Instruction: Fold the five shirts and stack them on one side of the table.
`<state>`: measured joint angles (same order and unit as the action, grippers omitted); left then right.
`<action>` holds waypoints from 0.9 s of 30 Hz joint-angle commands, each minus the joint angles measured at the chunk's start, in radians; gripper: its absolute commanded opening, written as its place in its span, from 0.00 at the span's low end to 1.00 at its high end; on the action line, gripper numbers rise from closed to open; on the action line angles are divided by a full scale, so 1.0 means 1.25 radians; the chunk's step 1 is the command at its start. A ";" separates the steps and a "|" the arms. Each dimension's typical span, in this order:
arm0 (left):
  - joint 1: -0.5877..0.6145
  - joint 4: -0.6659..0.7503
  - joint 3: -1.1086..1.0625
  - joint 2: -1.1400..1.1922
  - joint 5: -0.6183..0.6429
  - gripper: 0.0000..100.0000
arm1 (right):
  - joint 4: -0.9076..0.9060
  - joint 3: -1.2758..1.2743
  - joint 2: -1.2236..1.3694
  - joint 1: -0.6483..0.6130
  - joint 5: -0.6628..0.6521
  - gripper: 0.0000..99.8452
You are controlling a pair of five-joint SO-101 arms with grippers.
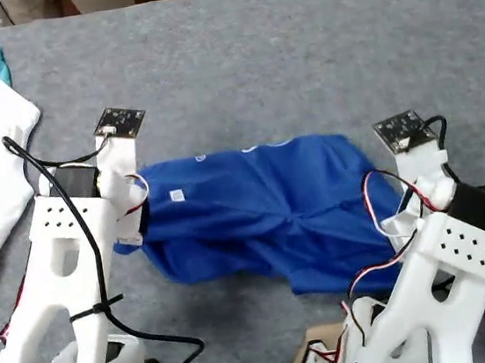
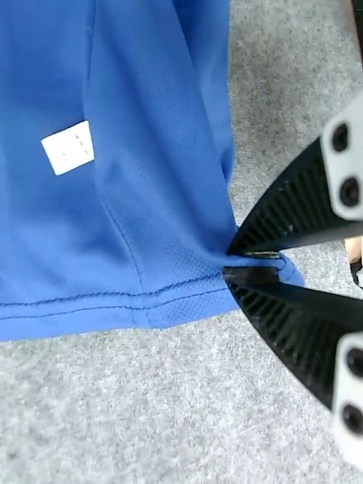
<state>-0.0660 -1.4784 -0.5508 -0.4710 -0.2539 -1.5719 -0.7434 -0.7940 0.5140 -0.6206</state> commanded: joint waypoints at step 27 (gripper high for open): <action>-0.006 0.302 0.139 0.090 0.098 0.02 | 0.151 0.244 0.203 -0.246 0.176 0.17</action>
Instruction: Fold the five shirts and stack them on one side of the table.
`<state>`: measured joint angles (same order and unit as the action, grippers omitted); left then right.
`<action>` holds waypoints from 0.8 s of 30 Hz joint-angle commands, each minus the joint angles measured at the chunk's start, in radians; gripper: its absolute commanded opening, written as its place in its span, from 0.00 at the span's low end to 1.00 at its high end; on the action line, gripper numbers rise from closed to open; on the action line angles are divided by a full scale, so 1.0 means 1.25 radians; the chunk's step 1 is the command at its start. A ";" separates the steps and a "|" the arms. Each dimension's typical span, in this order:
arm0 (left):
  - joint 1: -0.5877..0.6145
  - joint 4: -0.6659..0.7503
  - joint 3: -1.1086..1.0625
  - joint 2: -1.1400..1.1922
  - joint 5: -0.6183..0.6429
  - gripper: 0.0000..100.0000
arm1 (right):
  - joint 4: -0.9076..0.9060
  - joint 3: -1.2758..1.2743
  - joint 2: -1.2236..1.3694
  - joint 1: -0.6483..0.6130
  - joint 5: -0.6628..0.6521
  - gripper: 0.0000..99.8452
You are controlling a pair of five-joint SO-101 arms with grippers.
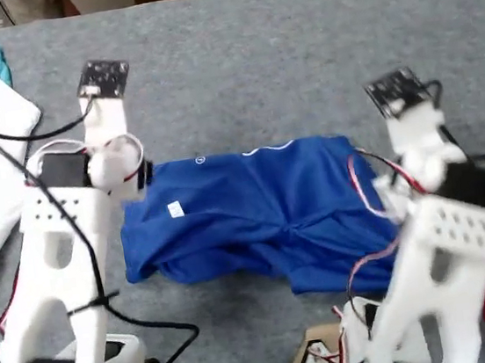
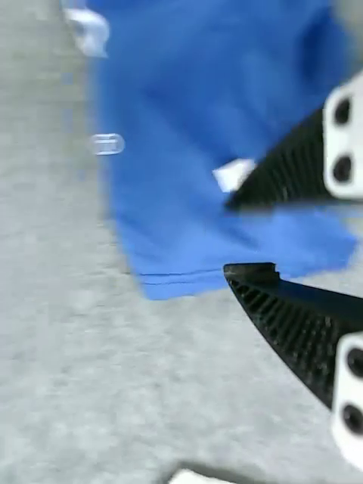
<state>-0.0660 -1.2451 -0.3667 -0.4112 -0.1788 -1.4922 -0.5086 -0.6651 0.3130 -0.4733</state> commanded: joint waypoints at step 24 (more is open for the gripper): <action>0.006 0.182 0.227 0.647 0.047 0.02 | 0.096 0.835 1.190 -0.196 0.223 0.03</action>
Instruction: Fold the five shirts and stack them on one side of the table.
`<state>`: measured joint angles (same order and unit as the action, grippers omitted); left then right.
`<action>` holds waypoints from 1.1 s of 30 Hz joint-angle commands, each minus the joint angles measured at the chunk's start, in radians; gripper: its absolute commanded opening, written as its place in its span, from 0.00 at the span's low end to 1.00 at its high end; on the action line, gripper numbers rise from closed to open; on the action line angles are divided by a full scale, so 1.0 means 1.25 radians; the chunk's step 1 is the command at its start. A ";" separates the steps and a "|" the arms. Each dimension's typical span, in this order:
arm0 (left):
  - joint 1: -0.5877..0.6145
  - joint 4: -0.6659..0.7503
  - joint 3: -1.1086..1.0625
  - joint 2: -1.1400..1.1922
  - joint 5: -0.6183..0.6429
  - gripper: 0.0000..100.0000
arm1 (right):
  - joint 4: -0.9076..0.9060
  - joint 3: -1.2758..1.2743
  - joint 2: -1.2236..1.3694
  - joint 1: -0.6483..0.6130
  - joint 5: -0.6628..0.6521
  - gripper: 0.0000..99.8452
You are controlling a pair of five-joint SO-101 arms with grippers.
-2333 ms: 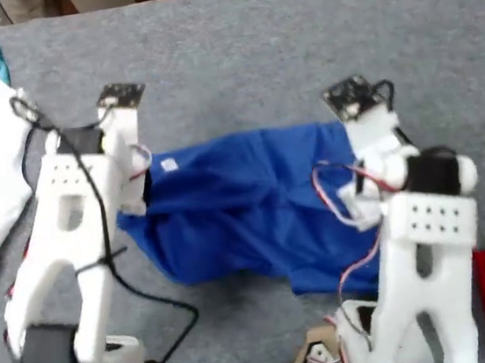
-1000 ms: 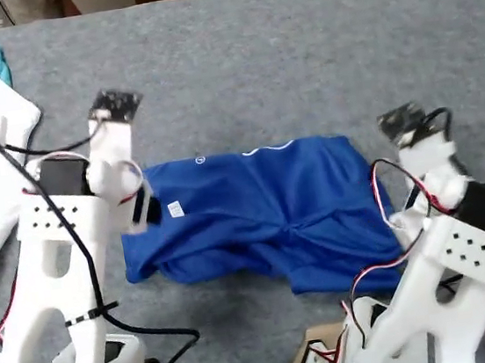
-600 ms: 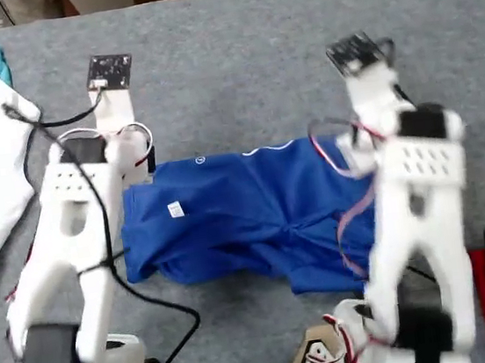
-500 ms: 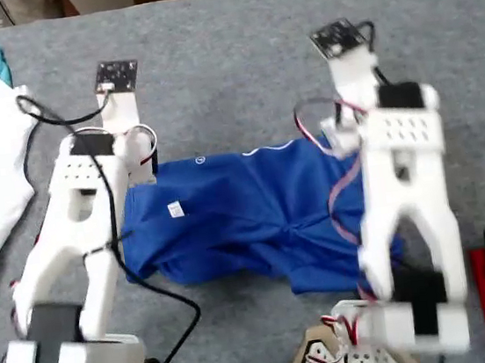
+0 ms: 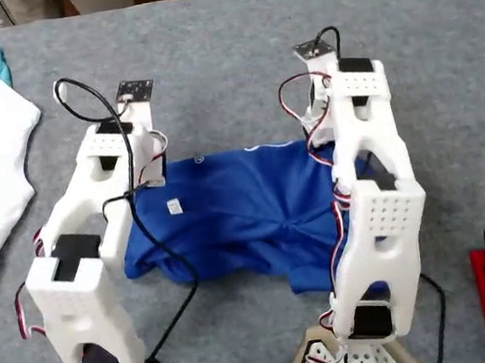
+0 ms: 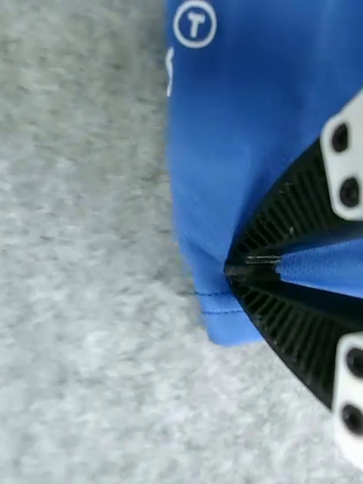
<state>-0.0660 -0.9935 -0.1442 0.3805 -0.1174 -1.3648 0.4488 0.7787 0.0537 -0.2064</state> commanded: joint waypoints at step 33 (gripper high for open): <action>0.080 -0.449 0.443 0.009 -0.118 0.02 | -0.339 0.429 -0.158 0.072 -0.049 0.09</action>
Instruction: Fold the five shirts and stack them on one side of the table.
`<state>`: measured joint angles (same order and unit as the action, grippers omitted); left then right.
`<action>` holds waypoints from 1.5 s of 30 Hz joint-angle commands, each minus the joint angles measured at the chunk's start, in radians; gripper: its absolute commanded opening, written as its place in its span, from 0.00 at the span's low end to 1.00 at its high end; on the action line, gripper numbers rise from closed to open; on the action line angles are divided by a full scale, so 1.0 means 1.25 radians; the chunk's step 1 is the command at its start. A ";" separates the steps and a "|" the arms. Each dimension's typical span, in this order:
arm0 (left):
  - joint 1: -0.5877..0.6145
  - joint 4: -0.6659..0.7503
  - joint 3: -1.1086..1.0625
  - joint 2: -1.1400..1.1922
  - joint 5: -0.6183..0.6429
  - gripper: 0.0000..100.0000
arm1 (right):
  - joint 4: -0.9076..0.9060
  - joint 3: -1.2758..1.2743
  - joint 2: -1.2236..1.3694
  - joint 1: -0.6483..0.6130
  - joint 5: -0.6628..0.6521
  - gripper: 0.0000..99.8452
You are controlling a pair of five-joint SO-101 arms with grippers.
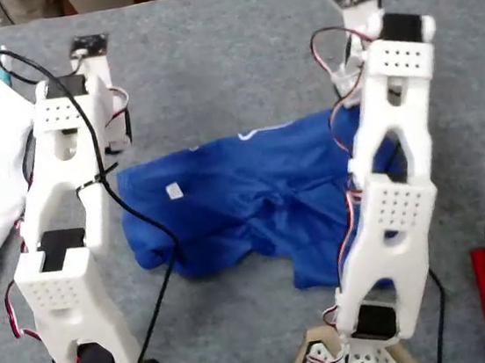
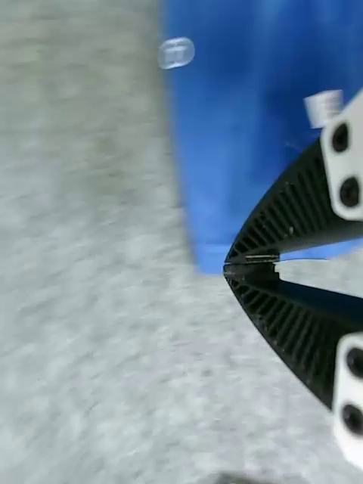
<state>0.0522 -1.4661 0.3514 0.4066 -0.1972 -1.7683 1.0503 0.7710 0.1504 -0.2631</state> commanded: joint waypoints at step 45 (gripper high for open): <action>-0.133 0.136 -0.808 -0.678 -0.099 0.15 | 0.292 -0.937 -0.414 -0.195 -0.025 0.23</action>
<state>-0.1105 -1.3096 -0.6659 -0.4480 -0.3261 -1.4216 -0.1220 0.2493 -0.0798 -0.3076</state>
